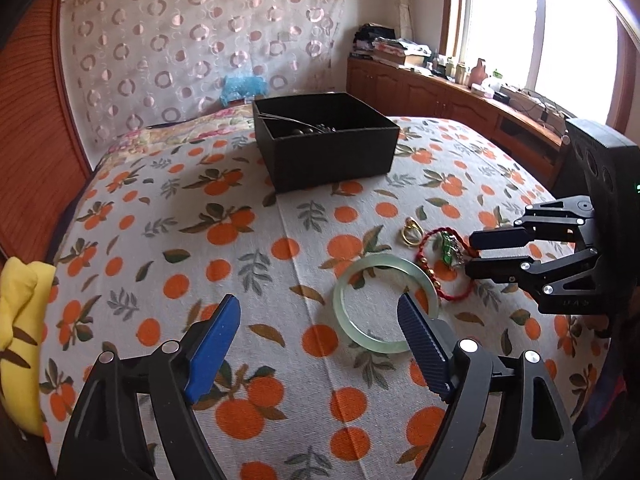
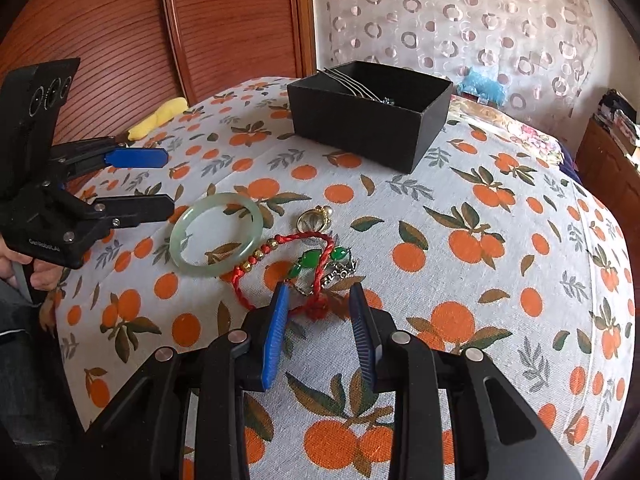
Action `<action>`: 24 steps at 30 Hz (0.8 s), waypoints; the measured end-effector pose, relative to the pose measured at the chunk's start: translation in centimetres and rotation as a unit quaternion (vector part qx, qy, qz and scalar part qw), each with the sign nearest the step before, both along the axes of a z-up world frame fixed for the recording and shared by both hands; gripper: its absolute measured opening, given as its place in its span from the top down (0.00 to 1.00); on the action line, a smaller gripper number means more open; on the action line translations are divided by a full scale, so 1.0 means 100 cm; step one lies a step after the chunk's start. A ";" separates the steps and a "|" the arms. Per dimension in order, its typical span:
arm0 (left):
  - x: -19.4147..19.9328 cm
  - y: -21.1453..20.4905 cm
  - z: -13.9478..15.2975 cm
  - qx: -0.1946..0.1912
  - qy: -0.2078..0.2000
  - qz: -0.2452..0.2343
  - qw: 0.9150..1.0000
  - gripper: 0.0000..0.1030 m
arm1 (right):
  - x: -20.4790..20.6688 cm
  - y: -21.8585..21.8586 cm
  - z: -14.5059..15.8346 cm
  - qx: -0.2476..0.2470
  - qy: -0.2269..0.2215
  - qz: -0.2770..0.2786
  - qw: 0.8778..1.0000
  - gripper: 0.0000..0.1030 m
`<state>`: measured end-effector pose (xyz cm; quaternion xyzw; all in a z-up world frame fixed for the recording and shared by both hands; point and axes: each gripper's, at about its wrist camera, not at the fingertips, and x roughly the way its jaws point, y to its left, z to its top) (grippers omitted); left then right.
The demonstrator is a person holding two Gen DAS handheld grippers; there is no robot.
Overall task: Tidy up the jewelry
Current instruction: 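Reach the right tool to the red-string pendant and close on it, then lift the red-string pendant with the right tool while the left tool grasps the jade bangle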
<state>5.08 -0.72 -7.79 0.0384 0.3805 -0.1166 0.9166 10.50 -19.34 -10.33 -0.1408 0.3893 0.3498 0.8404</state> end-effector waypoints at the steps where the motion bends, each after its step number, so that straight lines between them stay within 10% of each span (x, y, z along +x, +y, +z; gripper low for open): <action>1: 0.000 -0.002 -0.001 0.001 0.002 -0.002 1.000 0.25 | -0.001 0.000 0.000 0.000 0.000 0.001 1.000 0.71; 6: 0.000 -0.013 -0.007 0.004 0.012 -0.011 1.000 0.25 | -0.005 0.000 0.001 0.007 0.007 0.008 1.000 0.92; 24: 0.014 -0.042 -0.021 0.030 0.046 -0.044 0.998 0.20 | -0.009 -0.027 0.033 0.040 -0.047 -0.038 0.997 0.93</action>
